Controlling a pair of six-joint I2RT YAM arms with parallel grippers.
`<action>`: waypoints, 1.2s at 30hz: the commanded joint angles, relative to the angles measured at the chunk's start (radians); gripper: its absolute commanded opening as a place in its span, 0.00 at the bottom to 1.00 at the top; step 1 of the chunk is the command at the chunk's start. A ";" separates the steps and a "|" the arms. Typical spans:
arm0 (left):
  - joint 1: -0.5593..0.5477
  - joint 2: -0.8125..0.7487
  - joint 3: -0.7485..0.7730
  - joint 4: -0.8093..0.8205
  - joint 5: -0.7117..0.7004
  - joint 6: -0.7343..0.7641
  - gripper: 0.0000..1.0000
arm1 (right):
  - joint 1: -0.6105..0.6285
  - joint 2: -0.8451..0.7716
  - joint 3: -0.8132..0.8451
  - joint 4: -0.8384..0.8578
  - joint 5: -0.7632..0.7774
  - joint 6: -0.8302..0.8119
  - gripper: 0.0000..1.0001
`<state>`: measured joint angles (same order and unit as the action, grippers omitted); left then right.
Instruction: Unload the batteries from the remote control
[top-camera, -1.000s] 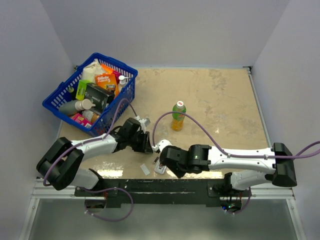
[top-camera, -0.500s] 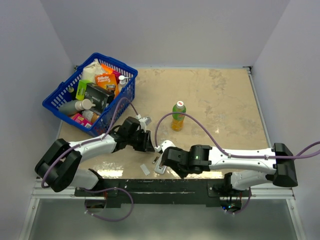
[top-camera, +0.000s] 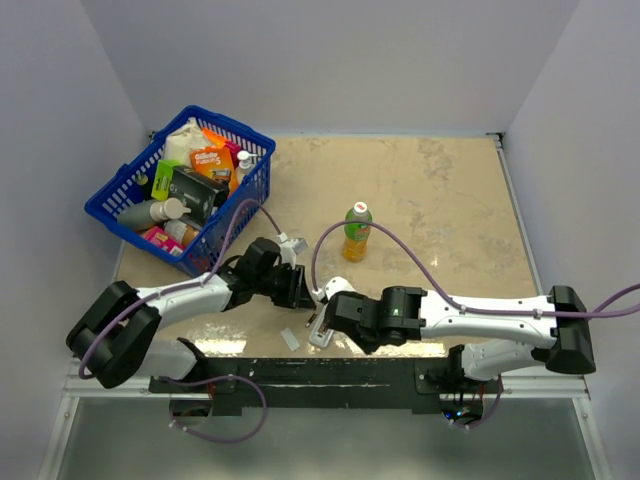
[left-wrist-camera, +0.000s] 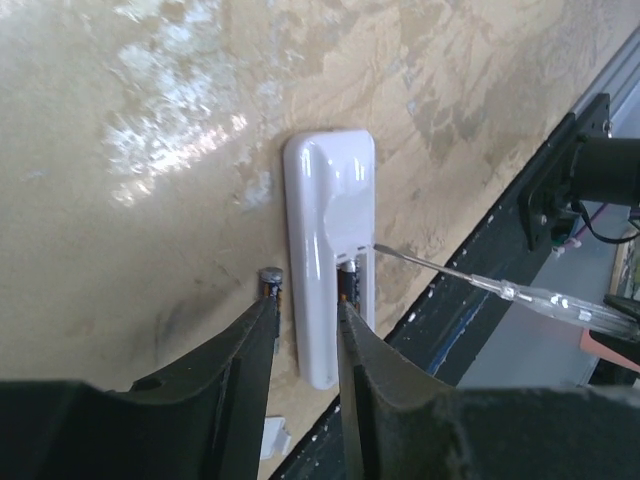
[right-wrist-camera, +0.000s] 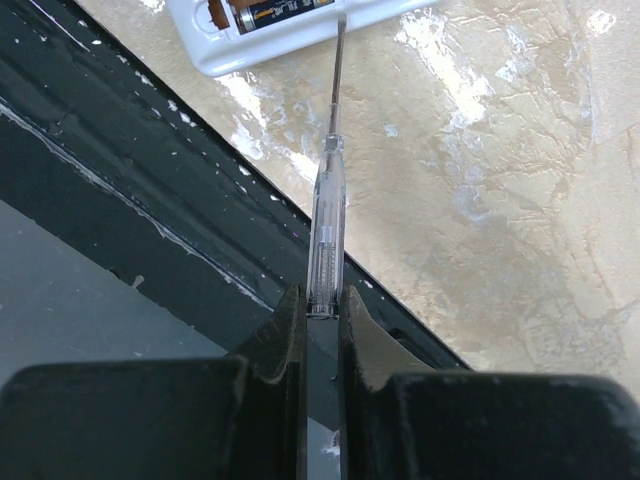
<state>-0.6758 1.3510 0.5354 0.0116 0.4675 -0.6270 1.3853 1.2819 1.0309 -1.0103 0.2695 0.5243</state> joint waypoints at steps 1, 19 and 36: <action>-0.054 -0.039 -0.026 0.037 0.022 -0.030 0.35 | -0.006 -0.033 0.049 -0.027 0.034 0.023 0.00; -0.145 0.011 -0.083 0.146 0.023 -0.111 0.33 | -0.009 -0.199 -0.003 -0.037 0.085 0.095 0.00; -0.192 0.051 -0.069 0.214 0.002 -0.149 0.33 | -0.009 -0.225 -0.006 -0.027 0.106 0.109 0.00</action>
<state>-0.8452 1.3987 0.4599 0.1875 0.4641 -0.7536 1.3800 1.0729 1.0222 -1.0435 0.3420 0.6136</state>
